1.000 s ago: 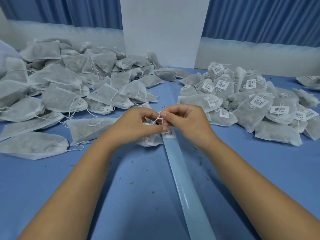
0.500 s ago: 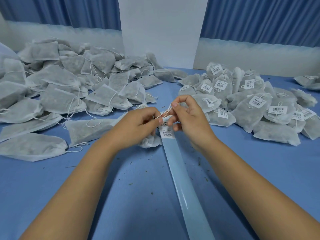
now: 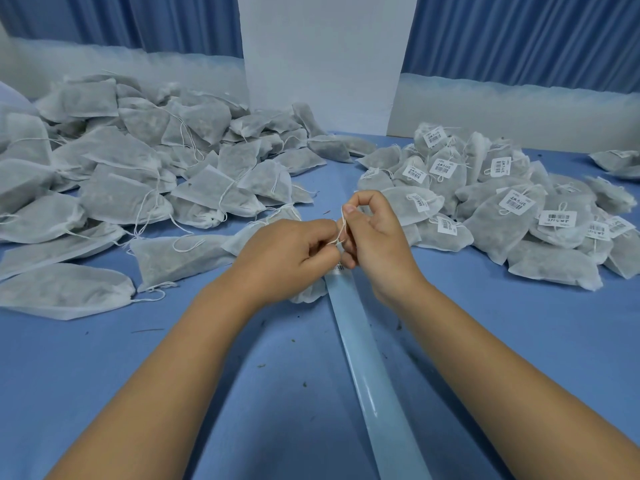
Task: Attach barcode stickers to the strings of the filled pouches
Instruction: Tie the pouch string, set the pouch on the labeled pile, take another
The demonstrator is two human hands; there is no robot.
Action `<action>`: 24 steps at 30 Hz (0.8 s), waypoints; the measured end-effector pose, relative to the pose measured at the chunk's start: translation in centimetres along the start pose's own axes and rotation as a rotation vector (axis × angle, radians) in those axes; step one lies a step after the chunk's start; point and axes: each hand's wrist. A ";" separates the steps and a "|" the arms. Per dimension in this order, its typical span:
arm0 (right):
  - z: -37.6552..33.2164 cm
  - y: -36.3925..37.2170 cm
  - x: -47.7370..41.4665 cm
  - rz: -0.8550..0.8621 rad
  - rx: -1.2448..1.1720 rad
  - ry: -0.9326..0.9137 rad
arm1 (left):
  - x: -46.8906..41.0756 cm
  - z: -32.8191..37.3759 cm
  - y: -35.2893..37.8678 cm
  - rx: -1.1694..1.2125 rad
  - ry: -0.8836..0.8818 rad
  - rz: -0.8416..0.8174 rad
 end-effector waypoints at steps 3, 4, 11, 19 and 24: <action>0.1 0.1 0.1 -0.002 0.008 0.002 | -0.1 0.1 0.2 0.027 0.000 -0.004; 0.1 0.1 0.1 -0.001 0.009 0.005 | -0.1 0.1 0.3 0.038 0.004 -0.009; 0.2 0.4 0.4 0.011 0.066 -0.001 | -0.1 0.5 0.9 0.000 0.027 -0.029; 0.5 -0.2 0.1 0.109 0.072 -0.062 | -0.2 -0.6 1.3 0.080 -0.045 -0.002; 0.1 -1.2 -0.4 0.206 0.124 -0.128 | 0.0 -1.7 -0.5 0.304 -0.090 -0.082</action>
Point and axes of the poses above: each hand's wrist, its own x-axis away from the middle knuckle, its own y-axis out of the palm, z = x × y, and after that the axes turned 4 degrees about x, right-handed
